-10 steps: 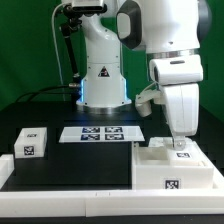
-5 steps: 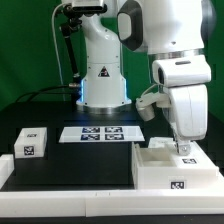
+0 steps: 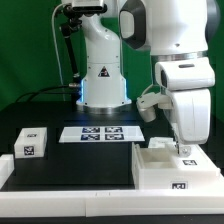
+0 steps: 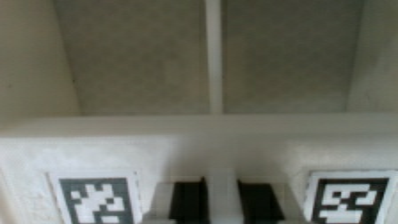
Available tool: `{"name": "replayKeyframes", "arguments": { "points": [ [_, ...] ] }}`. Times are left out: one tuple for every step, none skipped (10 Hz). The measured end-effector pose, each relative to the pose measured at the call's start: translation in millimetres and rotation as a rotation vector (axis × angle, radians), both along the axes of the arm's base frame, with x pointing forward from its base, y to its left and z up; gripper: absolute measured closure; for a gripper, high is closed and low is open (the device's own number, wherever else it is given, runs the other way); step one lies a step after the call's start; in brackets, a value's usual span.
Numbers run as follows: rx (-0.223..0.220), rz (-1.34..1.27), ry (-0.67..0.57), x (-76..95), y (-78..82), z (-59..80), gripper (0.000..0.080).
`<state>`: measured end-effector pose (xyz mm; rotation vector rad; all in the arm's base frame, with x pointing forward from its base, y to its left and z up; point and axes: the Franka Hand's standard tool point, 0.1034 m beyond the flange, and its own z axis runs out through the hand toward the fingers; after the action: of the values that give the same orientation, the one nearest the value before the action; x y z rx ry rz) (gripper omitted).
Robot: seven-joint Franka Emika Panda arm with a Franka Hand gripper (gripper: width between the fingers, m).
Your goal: Assemble cabinet
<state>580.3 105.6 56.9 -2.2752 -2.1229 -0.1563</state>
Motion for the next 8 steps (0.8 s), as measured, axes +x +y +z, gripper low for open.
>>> {"name": "replayKeyframes", "arguments": {
  "points": [
    [-0.001,0.002,0.000,0.2,-1.4,0.2,0.0727],
    [-0.002,0.004,-0.003,1.2,-2.9,2.1,0.0651],
    [-0.004,0.004,-0.010,2.4,-3.5,6.6,0.0466],
    [-0.007,0.006,-0.015,1.0,-4.2,11.7,0.0331],
    [-0.012,0.004,-0.019,-2.5,-5.0,17.5,0.0331],
    [-0.017,-0.009,-0.023,-9.8,-5.7,23.0,0.0149],
    [-0.019,-0.032,-0.033,-20.4,-6.0,28.8,0.0048],
    [-0.019,-0.071,-0.047,-34.7,-5.8,34.7,0.0048]
  ]
}}
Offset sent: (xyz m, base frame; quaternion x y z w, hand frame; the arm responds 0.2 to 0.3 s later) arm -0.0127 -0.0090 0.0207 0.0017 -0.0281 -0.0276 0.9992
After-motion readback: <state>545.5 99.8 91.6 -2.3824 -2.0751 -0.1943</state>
